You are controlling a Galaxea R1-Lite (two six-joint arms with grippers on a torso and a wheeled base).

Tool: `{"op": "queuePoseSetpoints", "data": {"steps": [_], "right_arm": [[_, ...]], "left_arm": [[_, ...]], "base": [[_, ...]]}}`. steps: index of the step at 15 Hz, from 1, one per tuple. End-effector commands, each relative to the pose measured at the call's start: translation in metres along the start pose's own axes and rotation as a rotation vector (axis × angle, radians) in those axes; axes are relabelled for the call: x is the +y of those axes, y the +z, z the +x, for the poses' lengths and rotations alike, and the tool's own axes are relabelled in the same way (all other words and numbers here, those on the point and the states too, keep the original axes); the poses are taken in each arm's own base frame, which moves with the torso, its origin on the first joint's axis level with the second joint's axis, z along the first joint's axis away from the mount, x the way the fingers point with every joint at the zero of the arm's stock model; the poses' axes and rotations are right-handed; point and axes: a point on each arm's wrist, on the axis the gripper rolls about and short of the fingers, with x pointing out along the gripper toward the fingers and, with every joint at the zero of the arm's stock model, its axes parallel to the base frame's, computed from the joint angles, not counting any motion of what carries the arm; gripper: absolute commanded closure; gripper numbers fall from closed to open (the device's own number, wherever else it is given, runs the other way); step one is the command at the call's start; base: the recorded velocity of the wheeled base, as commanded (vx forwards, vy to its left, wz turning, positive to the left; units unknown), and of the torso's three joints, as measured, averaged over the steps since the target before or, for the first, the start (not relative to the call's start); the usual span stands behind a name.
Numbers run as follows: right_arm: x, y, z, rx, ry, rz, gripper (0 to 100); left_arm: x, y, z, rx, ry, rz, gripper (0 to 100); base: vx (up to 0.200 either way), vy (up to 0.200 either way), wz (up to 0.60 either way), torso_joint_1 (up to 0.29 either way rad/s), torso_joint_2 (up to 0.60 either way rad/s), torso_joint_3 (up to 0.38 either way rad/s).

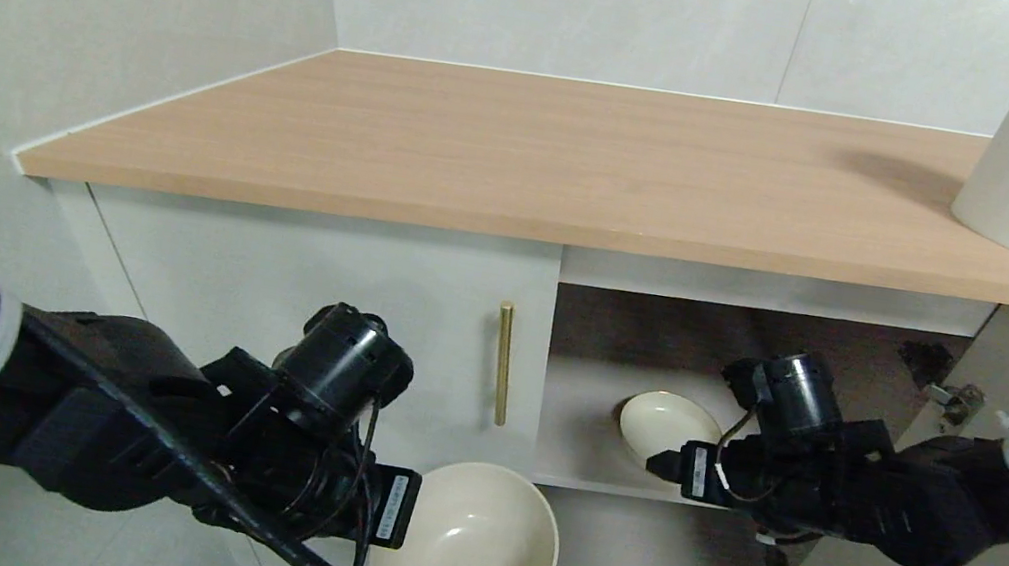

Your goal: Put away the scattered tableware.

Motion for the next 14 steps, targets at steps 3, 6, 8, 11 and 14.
{"op": "queuePoseSetpoints", "data": {"steps": [3, 6, 8, 11, 14], "right_arm": [[0.039, -0.021, -0.080, 0.042, 0.230, -0.137, 0], [0.056, -0.042, -0.094, 0.132, 0.301, -0.219, 0], [0.061, -0.048, -0.088, 0.153, 0.295, -0.234, 0], [0.068, -0.057, -0.073, 0.190, 0.273, -0.257, 0], [0.073, -0.061, -0.055, 0.200, 0.251, -0.254, 0]], "left_arm": [[-0.009, -0.011, 0.023, 0.064, 0.046, 0.040, 100], [-0.017, -0.014, 0.020, 0.055, 0.036, 0.068, 100], [-0.020, -0.014, 0.012, 0.021, 0.042, 0.076, 100], [-0.025, -0.015, 0.000, -0.030, 0.054, 0.093, 100], [-0.030, -0.017, -0.011, -0.052, 0.029, 0.108, 100]], "base": [[0.000, 0.000, 0.00, 0.000, 0.00, 0.000], [0.000, 0.000, 0.00, 0.000, 0.00, 0.000], [0.000, 0.000, 0.00, 0.000, 0.00, 0.000], [0.000, 0.000, 0.00, 0.000, 0.00, 0.000], [0.000, 0.000, 0.00, 0.000, 0.00, 0.000]]}}
